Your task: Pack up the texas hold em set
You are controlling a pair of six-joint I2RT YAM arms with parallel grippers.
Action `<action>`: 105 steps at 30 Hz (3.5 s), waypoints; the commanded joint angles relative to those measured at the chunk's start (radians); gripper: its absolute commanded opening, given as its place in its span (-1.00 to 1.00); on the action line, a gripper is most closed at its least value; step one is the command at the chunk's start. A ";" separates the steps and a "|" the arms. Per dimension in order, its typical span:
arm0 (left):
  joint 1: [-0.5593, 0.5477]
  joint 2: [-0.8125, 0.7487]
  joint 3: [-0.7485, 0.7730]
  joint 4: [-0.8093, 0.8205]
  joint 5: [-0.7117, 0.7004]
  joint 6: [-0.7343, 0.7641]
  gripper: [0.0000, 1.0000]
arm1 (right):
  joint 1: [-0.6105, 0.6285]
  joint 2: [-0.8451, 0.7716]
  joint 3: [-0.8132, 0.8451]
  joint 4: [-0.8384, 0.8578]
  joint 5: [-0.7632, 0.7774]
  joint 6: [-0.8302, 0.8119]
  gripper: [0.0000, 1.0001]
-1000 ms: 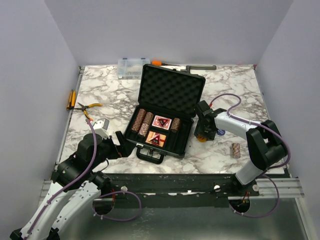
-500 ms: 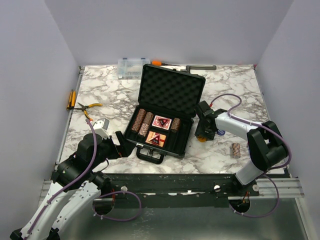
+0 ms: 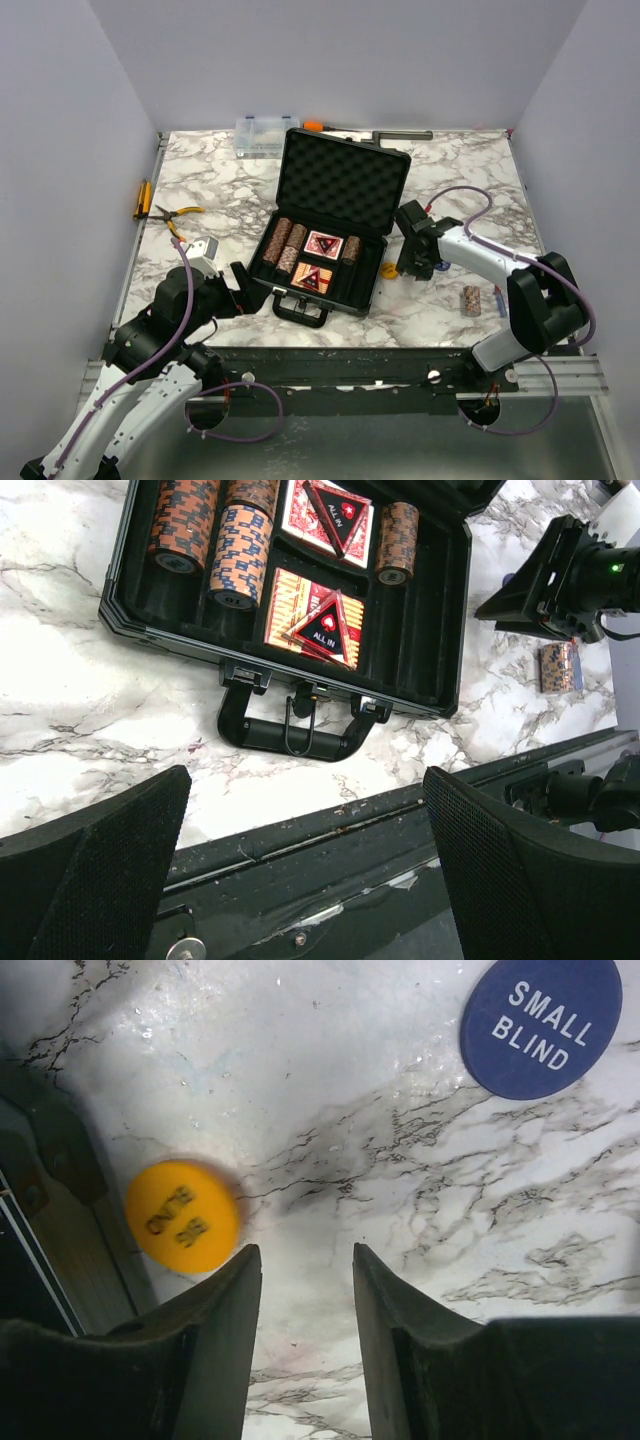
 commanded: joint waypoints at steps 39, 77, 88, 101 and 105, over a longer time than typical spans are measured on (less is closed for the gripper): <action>0.015 -0.010 -0.017 0.007 0.010 0.004 0.97 | -0.009 0.202 0.044 0.169 -0.192 -0.067 0.44; 0.018 0.018 -0.018 0.009 0.028 -0.005 0.97 | -0.009 0.223 0.010 -0.257 0.155 0.016 0.29; 0.017 0.010 -0.019 0.008 0.024 -0.008 0.97 | -0.013 0.049 0.042 -0.214 0.097 0.030 0.27; 0.017 0.000 -0.019 0.009 0.014 -0.006 0.97 | -0.306 -0.088 0.095 -0.238 0.045 0.085 0.65; 0.017 -0.011 -0.019 0.009 0.001 -0.010 0.97 | -0.403 -0.123 0.077 -0.271 0.065 0.105 1.00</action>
